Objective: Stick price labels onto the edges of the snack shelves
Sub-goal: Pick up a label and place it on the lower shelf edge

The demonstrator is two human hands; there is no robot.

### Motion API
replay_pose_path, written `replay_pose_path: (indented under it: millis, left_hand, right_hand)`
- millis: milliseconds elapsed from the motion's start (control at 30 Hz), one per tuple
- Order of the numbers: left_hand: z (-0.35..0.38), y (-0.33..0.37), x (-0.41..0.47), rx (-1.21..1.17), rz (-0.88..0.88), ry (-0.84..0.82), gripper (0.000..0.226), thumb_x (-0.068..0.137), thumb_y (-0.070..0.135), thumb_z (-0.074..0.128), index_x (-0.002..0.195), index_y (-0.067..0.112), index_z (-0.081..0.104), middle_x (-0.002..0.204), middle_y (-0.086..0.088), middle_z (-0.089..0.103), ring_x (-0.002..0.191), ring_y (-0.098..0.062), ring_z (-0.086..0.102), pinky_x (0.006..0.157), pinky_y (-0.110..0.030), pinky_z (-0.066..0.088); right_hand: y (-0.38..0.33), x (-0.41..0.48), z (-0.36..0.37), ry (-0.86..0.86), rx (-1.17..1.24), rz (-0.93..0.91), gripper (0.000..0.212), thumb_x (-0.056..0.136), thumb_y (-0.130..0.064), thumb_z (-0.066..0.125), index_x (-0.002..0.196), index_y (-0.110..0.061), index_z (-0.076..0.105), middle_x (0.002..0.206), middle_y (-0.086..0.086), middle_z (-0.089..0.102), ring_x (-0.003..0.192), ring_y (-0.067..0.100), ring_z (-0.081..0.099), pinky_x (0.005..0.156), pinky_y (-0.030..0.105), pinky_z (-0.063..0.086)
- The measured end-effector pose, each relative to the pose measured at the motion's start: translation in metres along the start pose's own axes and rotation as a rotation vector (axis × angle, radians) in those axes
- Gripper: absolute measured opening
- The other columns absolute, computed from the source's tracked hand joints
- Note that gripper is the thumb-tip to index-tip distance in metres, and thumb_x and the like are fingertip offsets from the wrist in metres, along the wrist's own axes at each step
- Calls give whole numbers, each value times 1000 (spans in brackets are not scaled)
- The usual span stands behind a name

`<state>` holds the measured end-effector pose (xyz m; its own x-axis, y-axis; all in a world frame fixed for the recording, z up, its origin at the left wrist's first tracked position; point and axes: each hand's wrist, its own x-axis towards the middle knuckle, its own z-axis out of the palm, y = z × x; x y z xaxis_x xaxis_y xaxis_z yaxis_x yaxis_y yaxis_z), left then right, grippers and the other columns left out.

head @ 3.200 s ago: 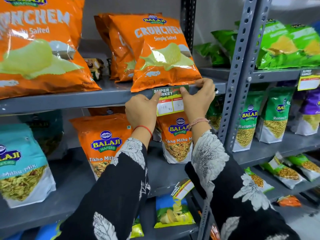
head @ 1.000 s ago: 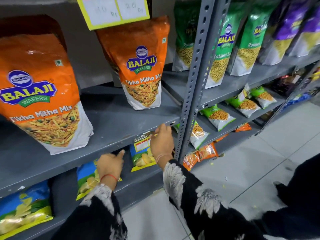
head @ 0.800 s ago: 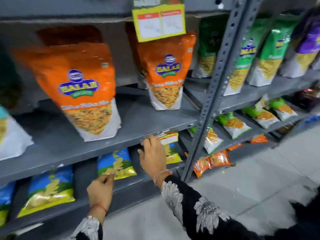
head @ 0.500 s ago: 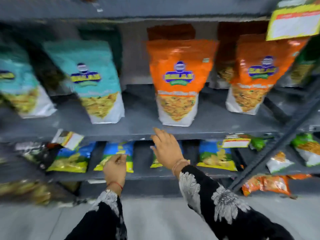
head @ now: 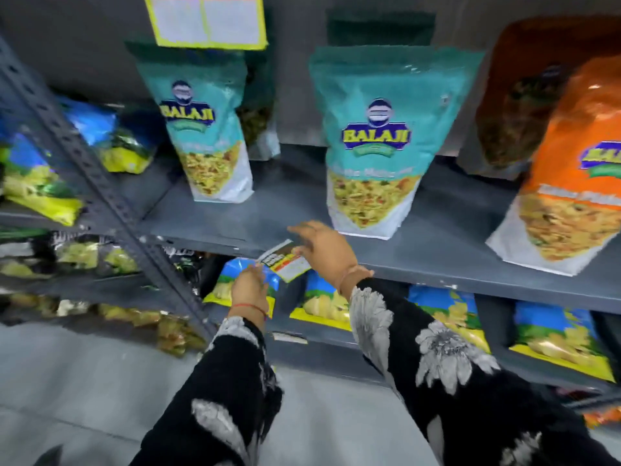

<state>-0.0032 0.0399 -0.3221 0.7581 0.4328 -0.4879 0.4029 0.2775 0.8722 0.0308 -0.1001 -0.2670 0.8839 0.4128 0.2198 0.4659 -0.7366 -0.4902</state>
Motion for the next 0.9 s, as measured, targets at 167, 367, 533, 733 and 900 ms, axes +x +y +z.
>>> replay_pose_path:
  millis: [167,367,533,733,900]
  left_hand:
    - [-12,12,13,4,37,-88,24,82,2,52,69,20,61,40,14,63,61,-6,54,63,-19,44]
    - [-20,7,9,193,458,26,36,72,-15,55,56,17,53,49,11,58,46,10,52,52,-1,39]
    - [-23,8,12,413,672,35,14,74,-6,58,70,5,64,69,-12,62,67,-16,57,63,-12,44]
    - [-13,19,14,497,754,47,6,72,-6,62,71,-1,65,74,-22,65,70,-22,55,61,-14,38]
    - [-9,23,18,542,728,65,23,74,-9,54,69,11,44,70,-14,50,71,-34,57,66,-36,46]
  right_hand:
    - [-27,8,25,145,-79,34,20,65,-7,45,60,-3,65,60,19,65,66,35,60,54,30,47]
    - [-27,-37,66,472,252,274,11,70,-7,57,66,-10,67,68,12,71,71,16,47,64,30,37]
    - [-22,-41,74,487,300,443,7,75,-6,65,72,-11,68,80,13,67,73,29,61,64,30,43]
    - [-17,-29,64,456,147,441,4,80,-10,67,77,-7,66,84,17,66,70,38,62,59,39,51]
    - [-12,-19,36,293,11,554,34,77,-23,70,94,-5,47,100,18,56,76,42,58,59,42,42]
